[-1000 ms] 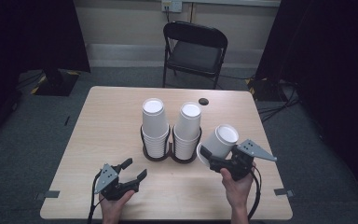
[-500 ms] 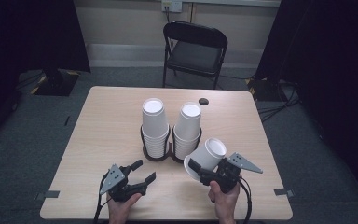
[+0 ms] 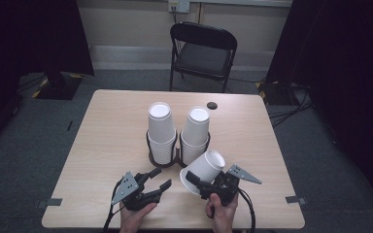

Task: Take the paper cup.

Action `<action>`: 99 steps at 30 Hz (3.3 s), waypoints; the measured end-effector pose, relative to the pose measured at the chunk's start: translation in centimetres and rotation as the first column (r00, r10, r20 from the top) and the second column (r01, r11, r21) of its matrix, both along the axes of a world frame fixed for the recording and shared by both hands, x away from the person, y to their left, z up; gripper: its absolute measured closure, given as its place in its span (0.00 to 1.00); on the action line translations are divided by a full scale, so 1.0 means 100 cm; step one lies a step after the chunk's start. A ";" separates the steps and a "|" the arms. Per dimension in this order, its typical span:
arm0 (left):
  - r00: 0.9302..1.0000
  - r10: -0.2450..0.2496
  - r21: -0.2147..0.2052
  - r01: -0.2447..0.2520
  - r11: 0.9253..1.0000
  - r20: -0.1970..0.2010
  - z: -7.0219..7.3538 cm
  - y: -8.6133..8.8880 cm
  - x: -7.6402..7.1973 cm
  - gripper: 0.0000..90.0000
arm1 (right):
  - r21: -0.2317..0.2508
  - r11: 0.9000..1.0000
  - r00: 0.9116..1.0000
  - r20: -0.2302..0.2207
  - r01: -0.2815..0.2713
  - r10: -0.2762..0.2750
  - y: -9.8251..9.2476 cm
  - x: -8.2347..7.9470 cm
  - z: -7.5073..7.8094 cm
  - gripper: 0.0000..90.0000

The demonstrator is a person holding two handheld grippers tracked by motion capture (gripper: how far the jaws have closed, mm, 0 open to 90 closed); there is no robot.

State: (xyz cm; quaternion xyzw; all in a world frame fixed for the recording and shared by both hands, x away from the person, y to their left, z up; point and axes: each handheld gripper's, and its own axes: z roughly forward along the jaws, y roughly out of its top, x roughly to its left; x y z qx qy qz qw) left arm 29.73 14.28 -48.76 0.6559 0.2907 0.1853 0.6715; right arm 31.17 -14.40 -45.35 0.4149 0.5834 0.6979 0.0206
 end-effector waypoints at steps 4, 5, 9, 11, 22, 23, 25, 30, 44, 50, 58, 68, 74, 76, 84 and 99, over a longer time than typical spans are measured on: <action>1.000 -0.012 -0.007 0.012 1.000 0.018 0.001 -0.004 0.001 0.47 | 0.042 0.999 1.000 -0.022 -0.019 0.020 0.004 -0.001 -0.003 0.16; 0.999 -0.023 -0.012 0.024 1.000 0.023 0.001 -0.006 0.002 0.47 | 0.065 0.997 0.999 -0.035 -0.035 0.038 0.006 -0.001 -0.004 0.16; 0.998 -0.033 -0.017 0.034 0.999 0.052 0.001 -0.010 0.004 0.51 | 0.112 0.992 0.996 -0.056 -0.061 0.067 0.013 -0.002 -0.006 0.16; 0.997 -0.039 -0.029 0.041 0.999 0.069 0.000 -0.013 0.005 0.53 | 0.114 0.991 0.996 -0.060 -0.063 0.071 0.014 -0.002 -0.006 0.16; 0.989 -0.030 -0.059 0.039 0.998 0.147 -0.001 -0.030 0.006 0.67 | 0.156 0.981 0.984 -0.118 -0.112 0.131 0.023 -0.003 -0.008 0.16; 0.987 -0.029 -0.061 0.039 0.997 0.155 -0.001 -0.032 0.006 0.68 | 0.156 0.981 0.983 -0.122 -0.118 0.137 0.025 -0.003 -0.008 0.16; 0.986 -0.019 -0.068 0.031 0.997 0.168 -0.001 -0.035 0.005 0.71 | 0.159 0.979 0.979 -0.133 -0.131 0.153 0.028 -0.004 -0.009 0.16; 0.983 -0.007 -0.079 0.021 0.997 0.184 0.000 -0.039 0.005 0.75 | 0.161 0.974 0.970 -0.156 -0.159 0.184 0.033 -0.004 -0.010 0.16; 0.984 0.004 -0.065 0.008 0.998 0.180 0.001 -0.037 0.002 0.95 | 0.166 0.971 0.967 -0.162 -0.170 0.197 0.035 -0.004 -0.012 0.13; 0.988 -0.013 -0.058 0.022 0.998 0.154 0.001 -0.035 0.001 0.95 | 0.141 0.978 0.976 -0.136 -0.152 0.171 0.032 -0.001 -0.008 0.12; 0.994 -0.054 -0.029 0.057 0.998 0.096 0.002 -0.028 -0.002 0.96 | 0.106 0.990 0.990 -0.102 -0.091 0.102 0.022 0.007 0.001 0.14; 0.996 -0.091 0.011 0.090 0.996 0.010 -0.001 -0.016 0.002 0.96 | 0.026 0.999 0.999 -0.037 -0.022 0.023 0.010 0.012 0.009 0.15; 0.993 -0.116 0.091 0.117 0.989 -0.022 0.000 -0.013 0.002 0.96 | -0.068 0.997 0.998 0.066 0.023 -0.019 0.006 0.007 0.012 0.14; 0.993 -0.116 0.112 0.118 0.987 -0.024 0.001 -0.012 0.003 0.96 | -0.072 0.997 0.997 0.081 0.027 -0.021 0.006 0.007 0.012 0.14; 0.994 -0.102 0.193 0.109 0.975 -0.047 0.011 -0.001 0.007 0.96 | -0.124 0.992 0.989 0.151 0.024 -0.005 -0.004 0.001 0.012 0.14; 0.982 -0.078 0.227 0.116 0.967 -0.172 0.027 0.021 0.023 0.96 | -0.231 0.968 0.941 0.339 0.102 -0.019 -0.007 -0.007 0.002 0.14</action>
